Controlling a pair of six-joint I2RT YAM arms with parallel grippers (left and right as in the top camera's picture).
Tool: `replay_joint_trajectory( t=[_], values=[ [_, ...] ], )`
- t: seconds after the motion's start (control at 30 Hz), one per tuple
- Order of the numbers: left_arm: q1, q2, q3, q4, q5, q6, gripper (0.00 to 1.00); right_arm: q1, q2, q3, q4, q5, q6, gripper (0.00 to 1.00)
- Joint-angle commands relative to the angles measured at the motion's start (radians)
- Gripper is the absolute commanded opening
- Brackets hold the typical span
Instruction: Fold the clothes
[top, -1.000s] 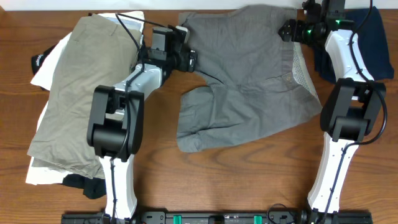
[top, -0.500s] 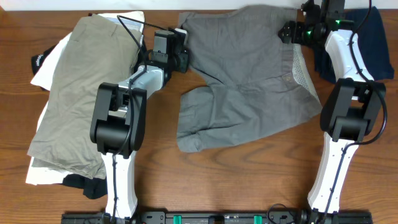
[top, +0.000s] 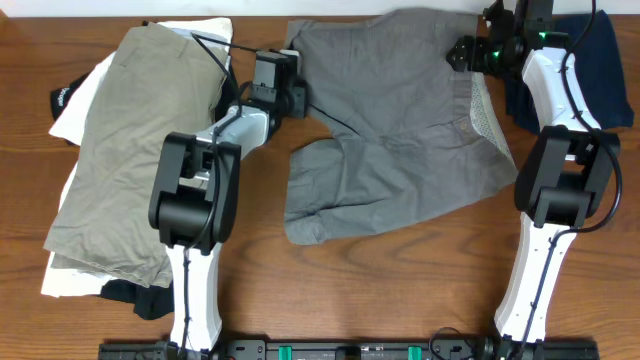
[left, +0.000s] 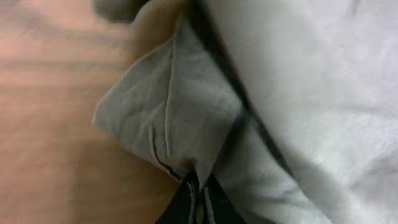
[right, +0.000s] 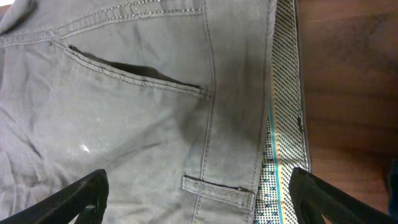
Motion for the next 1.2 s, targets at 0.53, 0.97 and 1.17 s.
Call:
replay_joint_trajectory(
  t=[0.53, 0.97, 1.17],
  values=[
    [0.011, -0.370, 0.011, -0.414, -0.265, -0.068, 0.06, 0.008, -0.035, 0.015, -0.013, -0.008, -0.012, 0.90],
    [0.009, -0.415, 0.011, -0.633, -0.265, -0.056, 0.46, -0.005, -0.081, 0.015, -0.094, -0.008, -0.012, 0.88],
    [0.009, -0.540, 0.011, -0.796, -0.242, -0.056, 0.67, -0.014, -0.203, 0.015, -0.262, -0.003, -0.011, 0.89]
  ],
)
